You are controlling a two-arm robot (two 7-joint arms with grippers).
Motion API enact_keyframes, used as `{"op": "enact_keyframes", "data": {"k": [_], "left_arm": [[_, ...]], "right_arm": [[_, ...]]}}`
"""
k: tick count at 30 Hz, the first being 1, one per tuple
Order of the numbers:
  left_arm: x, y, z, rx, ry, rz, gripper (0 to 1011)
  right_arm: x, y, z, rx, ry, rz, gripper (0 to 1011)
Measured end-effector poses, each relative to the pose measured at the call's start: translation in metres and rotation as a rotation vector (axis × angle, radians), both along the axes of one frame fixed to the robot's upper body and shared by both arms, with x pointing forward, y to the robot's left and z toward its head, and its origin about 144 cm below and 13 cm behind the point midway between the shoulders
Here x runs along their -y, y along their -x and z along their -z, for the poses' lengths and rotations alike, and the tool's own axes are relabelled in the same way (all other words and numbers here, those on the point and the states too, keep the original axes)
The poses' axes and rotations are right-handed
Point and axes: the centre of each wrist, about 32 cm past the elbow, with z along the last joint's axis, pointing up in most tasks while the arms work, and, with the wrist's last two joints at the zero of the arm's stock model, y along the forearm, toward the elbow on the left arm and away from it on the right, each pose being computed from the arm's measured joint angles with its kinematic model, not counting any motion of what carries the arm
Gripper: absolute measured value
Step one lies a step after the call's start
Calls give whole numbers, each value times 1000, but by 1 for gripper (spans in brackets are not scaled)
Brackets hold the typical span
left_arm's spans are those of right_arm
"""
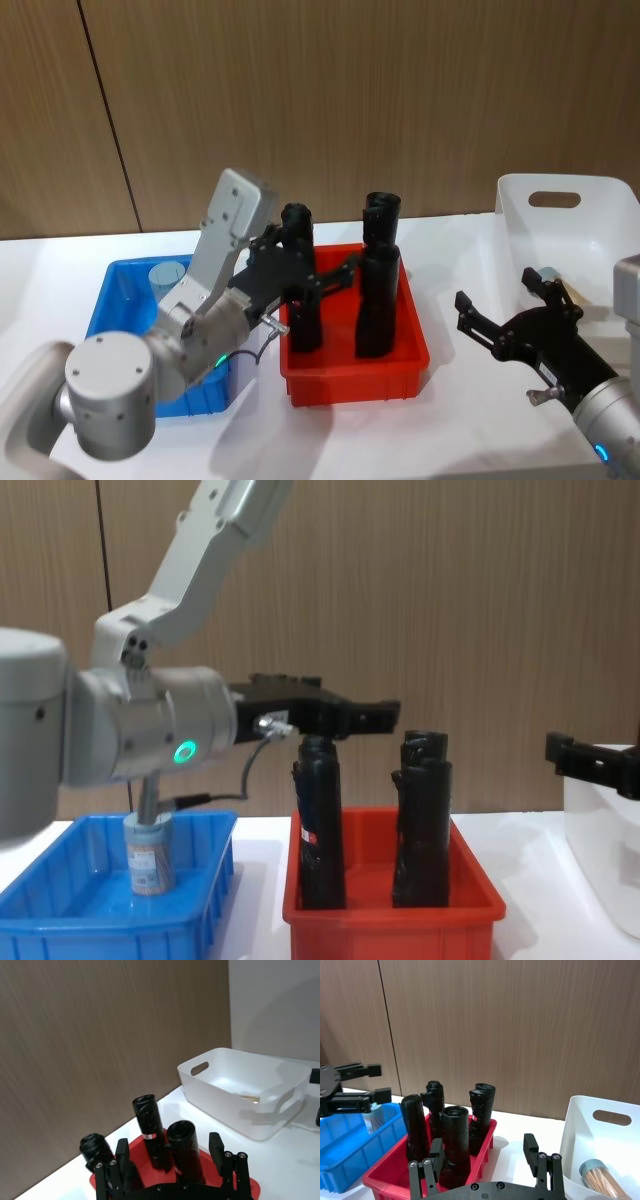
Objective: Pick the cotton swabs from the blue box and place them into the white box.
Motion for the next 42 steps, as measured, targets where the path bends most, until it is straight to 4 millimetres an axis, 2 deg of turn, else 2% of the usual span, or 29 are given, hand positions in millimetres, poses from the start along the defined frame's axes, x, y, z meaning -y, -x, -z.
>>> {"op": "enact_keyframes", "data": {"k": [15, 23, 42], "left_arm": [[-8, 44, 29, 106, -1, -155, 1004], [-11, 61, 37, 142, 4, -204, 1004], [-11, 64, 39, 150, 6, -215, 1004]], "right_arm": [[0, 0, 0, 0, 0, 0, 1002], [0, 0, 0, 0, 0, 0, 1002], [0, 0, 0, 0, 0, 0, 1002]]}}
